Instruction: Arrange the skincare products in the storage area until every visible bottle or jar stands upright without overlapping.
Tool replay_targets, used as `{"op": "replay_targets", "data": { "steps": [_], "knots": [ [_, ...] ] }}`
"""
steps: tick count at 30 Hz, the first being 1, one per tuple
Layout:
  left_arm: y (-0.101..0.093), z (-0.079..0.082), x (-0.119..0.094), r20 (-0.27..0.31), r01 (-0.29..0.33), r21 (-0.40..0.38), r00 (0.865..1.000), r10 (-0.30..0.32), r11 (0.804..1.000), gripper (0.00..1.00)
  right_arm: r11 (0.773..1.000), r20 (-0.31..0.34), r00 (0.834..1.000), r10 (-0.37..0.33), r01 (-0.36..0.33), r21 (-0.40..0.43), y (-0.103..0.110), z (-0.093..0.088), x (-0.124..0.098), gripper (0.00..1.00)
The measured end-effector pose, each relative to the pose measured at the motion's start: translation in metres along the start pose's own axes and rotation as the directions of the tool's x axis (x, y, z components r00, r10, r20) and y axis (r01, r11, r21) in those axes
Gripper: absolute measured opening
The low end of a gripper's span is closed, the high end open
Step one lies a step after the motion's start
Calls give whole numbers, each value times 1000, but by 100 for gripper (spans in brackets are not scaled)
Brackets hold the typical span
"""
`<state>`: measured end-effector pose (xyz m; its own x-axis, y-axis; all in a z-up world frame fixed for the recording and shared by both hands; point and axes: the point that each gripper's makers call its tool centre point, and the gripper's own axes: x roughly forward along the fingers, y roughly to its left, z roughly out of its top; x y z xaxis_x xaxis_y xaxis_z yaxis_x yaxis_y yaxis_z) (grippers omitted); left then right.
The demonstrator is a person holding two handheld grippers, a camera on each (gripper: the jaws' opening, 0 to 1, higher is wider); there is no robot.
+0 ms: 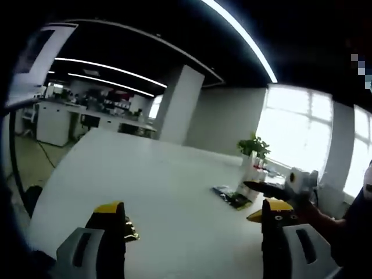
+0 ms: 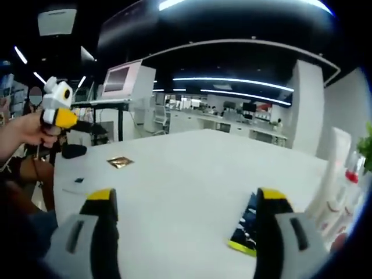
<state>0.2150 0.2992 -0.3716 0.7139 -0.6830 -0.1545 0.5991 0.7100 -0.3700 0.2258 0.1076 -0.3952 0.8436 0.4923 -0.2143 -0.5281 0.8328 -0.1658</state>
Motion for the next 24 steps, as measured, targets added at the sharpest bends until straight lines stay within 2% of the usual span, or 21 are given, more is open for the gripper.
{"op": "replay_targets", "data": {
  "steps": [4, 9, 17, 24],
  "knots": [
    [9, 0, -10, 18, -28, -16, 999, 29, 999, 100, 999, -1, 999, 37, -37, -1, 16, 1, 6, 100],
    [19, -4, -23, 24, -62, -30, 998, 63, 998, 100, 993, -8, 993, 116, -116, -10, 51, 4, 16, 100],
    [26, -10, -35, 39, -85, -52, 995, 87, 995, 100, 971, -49, 970, 240, -240, 1, 110, -7, 25, 100],
    [29, -11, -42, 45, -91, -64, 995, 94, 994, 100, 951, -60, 950, 307, -308, -6, 143, -7, 32, 100]
  ]
}}
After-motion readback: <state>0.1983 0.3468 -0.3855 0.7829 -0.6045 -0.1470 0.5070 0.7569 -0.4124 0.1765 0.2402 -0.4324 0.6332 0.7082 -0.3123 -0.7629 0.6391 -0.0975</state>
